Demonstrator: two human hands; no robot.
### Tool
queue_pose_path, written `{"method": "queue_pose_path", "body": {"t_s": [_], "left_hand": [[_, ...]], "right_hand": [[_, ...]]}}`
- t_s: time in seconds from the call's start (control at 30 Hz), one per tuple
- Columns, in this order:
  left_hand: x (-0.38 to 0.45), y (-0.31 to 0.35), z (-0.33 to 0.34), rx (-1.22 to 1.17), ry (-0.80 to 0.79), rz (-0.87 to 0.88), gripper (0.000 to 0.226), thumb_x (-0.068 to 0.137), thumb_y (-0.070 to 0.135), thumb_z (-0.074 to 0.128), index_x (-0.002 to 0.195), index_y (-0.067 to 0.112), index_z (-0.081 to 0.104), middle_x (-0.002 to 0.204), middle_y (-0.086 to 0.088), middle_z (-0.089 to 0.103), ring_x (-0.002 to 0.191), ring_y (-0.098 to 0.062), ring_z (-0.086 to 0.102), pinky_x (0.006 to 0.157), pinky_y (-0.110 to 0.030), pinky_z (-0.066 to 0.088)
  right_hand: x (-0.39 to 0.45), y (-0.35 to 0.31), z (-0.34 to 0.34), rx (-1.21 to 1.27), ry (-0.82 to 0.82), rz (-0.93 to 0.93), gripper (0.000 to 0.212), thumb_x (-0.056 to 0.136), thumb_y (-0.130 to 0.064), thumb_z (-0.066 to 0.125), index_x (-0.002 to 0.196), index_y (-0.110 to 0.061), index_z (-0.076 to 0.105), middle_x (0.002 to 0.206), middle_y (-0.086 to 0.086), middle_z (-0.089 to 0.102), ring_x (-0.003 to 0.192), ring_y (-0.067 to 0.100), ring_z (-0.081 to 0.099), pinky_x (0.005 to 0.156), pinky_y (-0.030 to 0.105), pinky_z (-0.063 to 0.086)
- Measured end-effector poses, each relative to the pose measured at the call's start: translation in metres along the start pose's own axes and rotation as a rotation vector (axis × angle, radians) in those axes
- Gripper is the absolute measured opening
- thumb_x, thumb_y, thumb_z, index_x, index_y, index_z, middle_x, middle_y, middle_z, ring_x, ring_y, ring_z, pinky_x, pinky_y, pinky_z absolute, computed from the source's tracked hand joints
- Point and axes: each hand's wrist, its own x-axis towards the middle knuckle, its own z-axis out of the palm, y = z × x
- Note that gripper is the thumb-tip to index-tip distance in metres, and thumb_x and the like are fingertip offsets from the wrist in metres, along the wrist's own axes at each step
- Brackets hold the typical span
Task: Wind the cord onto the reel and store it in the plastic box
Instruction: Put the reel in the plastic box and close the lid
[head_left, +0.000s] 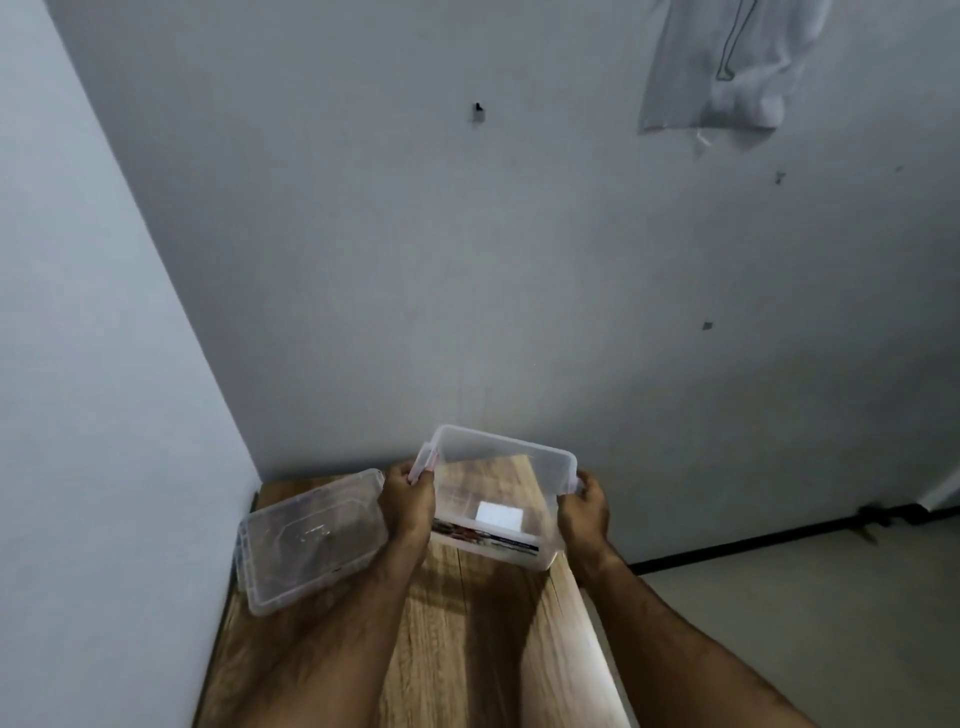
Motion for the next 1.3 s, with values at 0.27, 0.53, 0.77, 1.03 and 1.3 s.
{"method": "queue_pose_path", "body": {"t_s": [0.27,0.53,0.77,1.03,1.3], "left_hand": [[-0.062,-0.007,-0.033,-0.004,0.056,-0.012,0.024,0.099,0.033,0.068,0.114,0.015,0.070,0.108,-0.006,0.076,0.094,-0.028,0.073,0.084,-0.049,0.065],[-0.127,-0.035,-0.059,0.041,0.081,-0.030,0.029,0.098,0.032,0.068,0.121,0.015,0.071,0.110,-0.007,0.076,0.096,-0.028,0.073,0.086,-0.049,0.064],[-0.187,-0.067,-0.075,0.055,0.077,-0.050,0.029,0.100,0.030,0.066,0.121,0.011,0.072,0.109,-0.010,0.076,0.093,-0.026,0.072,0.069,-0.031,0.056],[-0.244,-0.101,-0.091,0.072,0.045,-0.091,0.028,0.101,0.026,0.064,0.121,0.007,0.069,0.095,-0.002,0.071,0.074,-0.010,0.063,0.055,-0.023,0.046],[-0.267,-0.113,-0.101,0.131,0.030,-0.069,0.028,0.101,0.035,0.064,0.117,0.012,0.067,0.082,0.010,0.064,0.071,-0.006,0.062,0.053,-0.023,0.044]], "right_hand": [[-0.039,-0.017,-0.038,0.016,-0.120,-0.009,0.021,0.095,-0.006,0.064,0.116,-0.008,0.063,0.110,0.016,0.070,0.097,0.032,0.069,0.079,0.041,0.059],[-0.083,-0.017,-0.086,-0.057,-0.282,0.001,0.027,0.098,-0.005,0.060,0.124,-0.008,0.059,0.106,0.006,0.065,0.085,0.013,0.063,0.060,0.026,0.050],[-0.122,0.001,-0.124,-0.131,-0.341,-0.006,0.040,0.099,-0.005,0.058,0.138,-0.005,0.053,0.123,0.013,0.061,0.100,0.025,0.062,0.082,0.041,0.056],[-0.157,0.041,-0.155,-0.139,-0.350,0.056,0.041,0.100,-0.006,0.056,0.141,-0.006,0.051,0.119,0.008,0.061,0.105,0.027,0.063,0.093,0.052,0.057],[-0.169,0.060,-0.166,-0.187,-0.345,0.055,0.052,0.099,-0.009,0.060,0.148,-0.009,0.043,0.142,0.018,0.055,0.119,0.033,0.060,0.095,0.055,0.056]]}}
